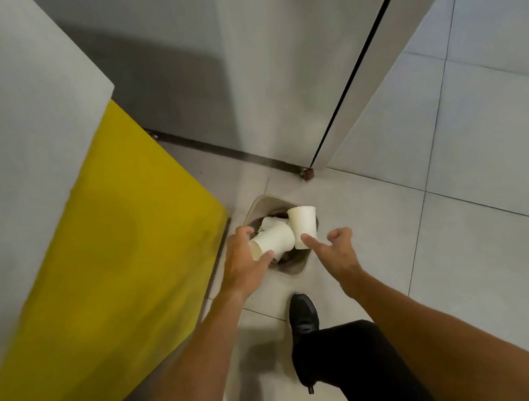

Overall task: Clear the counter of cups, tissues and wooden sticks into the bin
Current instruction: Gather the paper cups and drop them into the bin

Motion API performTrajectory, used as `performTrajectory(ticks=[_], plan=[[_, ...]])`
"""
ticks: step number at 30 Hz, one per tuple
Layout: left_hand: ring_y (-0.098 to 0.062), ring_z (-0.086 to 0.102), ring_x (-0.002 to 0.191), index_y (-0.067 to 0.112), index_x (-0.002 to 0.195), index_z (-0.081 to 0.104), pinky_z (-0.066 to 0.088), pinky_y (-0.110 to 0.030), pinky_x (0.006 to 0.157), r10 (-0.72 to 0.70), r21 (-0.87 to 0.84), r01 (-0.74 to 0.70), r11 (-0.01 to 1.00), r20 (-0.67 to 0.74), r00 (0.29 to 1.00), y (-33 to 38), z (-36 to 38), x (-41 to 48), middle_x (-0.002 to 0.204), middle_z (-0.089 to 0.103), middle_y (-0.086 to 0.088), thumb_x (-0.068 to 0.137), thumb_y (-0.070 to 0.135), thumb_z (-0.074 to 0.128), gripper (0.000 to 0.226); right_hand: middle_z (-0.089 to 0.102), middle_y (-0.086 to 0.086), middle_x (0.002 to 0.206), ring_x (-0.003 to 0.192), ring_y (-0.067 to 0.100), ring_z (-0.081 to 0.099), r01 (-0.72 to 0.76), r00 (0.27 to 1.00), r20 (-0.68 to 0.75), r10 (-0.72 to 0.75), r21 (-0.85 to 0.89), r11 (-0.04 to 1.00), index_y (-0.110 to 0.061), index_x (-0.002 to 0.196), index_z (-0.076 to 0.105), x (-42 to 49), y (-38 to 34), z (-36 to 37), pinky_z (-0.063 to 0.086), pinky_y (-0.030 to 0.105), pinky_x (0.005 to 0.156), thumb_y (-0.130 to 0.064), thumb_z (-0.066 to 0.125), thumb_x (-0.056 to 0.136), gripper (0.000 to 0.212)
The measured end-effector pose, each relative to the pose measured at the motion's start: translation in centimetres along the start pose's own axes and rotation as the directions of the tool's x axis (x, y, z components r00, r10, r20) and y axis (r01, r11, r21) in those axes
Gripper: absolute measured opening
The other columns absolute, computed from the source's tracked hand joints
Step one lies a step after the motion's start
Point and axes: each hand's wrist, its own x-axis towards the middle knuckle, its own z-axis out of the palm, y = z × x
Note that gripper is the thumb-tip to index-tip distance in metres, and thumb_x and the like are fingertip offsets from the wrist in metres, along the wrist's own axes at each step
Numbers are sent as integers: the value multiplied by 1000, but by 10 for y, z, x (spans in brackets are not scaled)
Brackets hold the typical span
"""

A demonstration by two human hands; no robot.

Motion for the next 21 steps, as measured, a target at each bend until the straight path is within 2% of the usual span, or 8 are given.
performTrajectory(ticks=[4,10,15,19,20,21], plan=[[-15,44,119,20,134,42,36,-23,90,-11,77,9,997,18,1000,0,-7,-7,135,41,-2,83,20,72,59,46,3,119,107,22,50,26,999,30,-25,-58,998,-17,118,35,-4,3,-10,42,32,83,-46,69,86,54],[-13,41,126,24,137,41,34,-22,98,43,69,-46,997,53,998,13,-44,-42,138,39,2,85,29,72,61,49,0,124,112,19,49,140,988,76,-133,-93,986,-21,116,41,-45,-23,-23,44,34,94,-45,70,86,48],[-15,40,131,22,141,40,37,-30,108,106,69,-106,992,5,994,36,-84,-83,142,40,0,86,31,70,63,52,-7,113,104,11,51,278,959,88,-270,-104,955,-19,121,45,-109,-56,-21,40,25,85,-35,69,89,43],[-12,38,132,27,142,37,35,-26,106,204,94,-201,975,-24,979,51,-123,-127,143,39,4,89,35,66,60,53,-21,99,84,-9,53,406,913,86,-398,-110,907,-20,118,48,-170,-73,-15,41,3,65,-26,65,93,31],[-11,37,133,28,142,37,34,-26,106,236,103,-231,967,-30,971,55,-135,-140,144,38,5,90,36,65,59,54,-20,102,84,-9,53,442,897,81,-435,-108,891,-20,122,49,-186,-77,-13,42,3,66,-25,65,93,32],[-10,36,134,29,143,36,34,-26,107,273,119,-267,956,-38,961,59,-146,-153,145,37,6,91,37,63,59,55,-16,110,90,-6,54,479,878,74,-474,-105,871,-19,128,50,-203,-81,-11,41,5,73,-26,64,94,38]])
